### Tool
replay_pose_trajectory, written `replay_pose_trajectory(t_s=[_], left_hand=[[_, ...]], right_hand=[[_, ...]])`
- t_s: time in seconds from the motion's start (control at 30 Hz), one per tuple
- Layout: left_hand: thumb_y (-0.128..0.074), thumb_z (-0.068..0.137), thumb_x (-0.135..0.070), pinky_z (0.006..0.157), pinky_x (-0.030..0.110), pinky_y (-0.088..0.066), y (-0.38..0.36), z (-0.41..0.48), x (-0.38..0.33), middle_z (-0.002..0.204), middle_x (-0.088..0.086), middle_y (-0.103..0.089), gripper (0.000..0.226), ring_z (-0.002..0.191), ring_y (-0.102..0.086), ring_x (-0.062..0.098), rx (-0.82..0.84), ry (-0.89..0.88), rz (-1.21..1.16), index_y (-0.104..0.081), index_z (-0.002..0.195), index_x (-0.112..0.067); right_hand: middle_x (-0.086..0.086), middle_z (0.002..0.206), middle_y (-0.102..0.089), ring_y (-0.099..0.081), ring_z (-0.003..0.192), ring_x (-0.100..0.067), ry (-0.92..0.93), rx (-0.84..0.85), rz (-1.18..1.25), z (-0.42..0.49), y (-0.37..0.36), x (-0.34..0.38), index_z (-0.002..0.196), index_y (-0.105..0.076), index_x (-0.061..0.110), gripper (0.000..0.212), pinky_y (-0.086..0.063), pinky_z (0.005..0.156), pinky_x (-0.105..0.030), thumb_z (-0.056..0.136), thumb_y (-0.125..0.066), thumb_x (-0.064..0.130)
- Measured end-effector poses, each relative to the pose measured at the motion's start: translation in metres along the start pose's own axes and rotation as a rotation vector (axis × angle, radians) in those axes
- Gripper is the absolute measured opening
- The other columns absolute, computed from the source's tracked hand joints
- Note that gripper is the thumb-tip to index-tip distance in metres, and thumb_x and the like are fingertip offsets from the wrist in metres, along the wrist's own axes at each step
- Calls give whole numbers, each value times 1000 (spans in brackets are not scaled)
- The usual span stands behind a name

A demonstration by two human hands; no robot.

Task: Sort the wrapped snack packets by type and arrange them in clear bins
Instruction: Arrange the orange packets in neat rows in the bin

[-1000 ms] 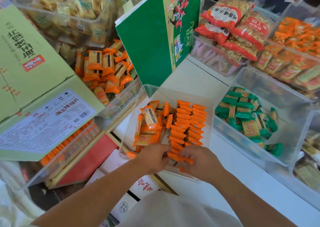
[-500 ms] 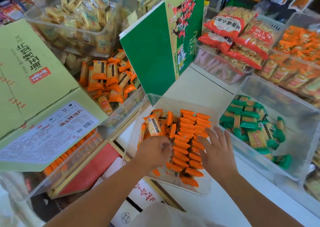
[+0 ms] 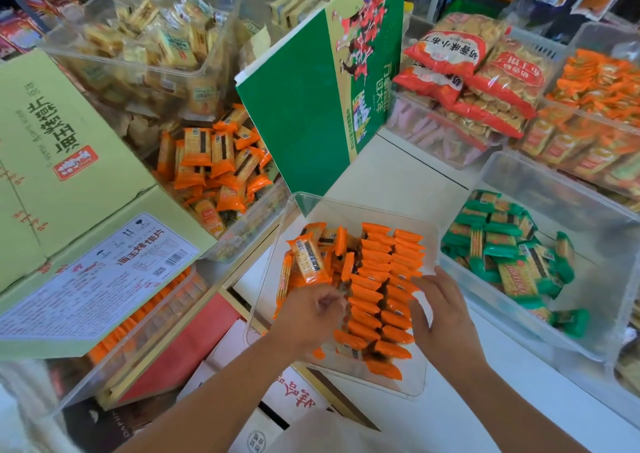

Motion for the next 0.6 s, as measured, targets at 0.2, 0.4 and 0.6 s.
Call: replay_pose_trajectory(t_s=[0.2,0.4,0.6], left_hand=[[-63,97,-25,78,18,-50,27,44,-32,95,-13,-70,12,90,-61,-2,-134,-234,120,-75,93,-24],[-56,100,-31,112,42,-44,49,112,-16,147,11,-54,39,143,-43,27,-52,-227,611,-62,131,-10],[-47,99,-61,110,41,-42,30,130,-6,151,9,-46,67,137,-44,31,203,-41,659,-41,151,-18]], right_hand=[[-2,108,-66,-55,108,-25,57,-55,-123,36,10,9,112,-73,13,42,-52,86,-39,100,-50,46],[-1,119,-63,-57,119,-24,206,91,-122,77,-20,12,113,-72,18,41,-55,91,-43,103,-46,48],[5,136,-59,-53,128,-20,248,197,-105,115,-45,15,131,-64,23,44,-49,104,-44,103,-45,52]])
Point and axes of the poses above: each hand's wrist, its own z-axis towards the middle knuckle, its own y-axis out of the back of the hand, x = y × z, the point moved 6 cm from there along z, towards the middle knuckle
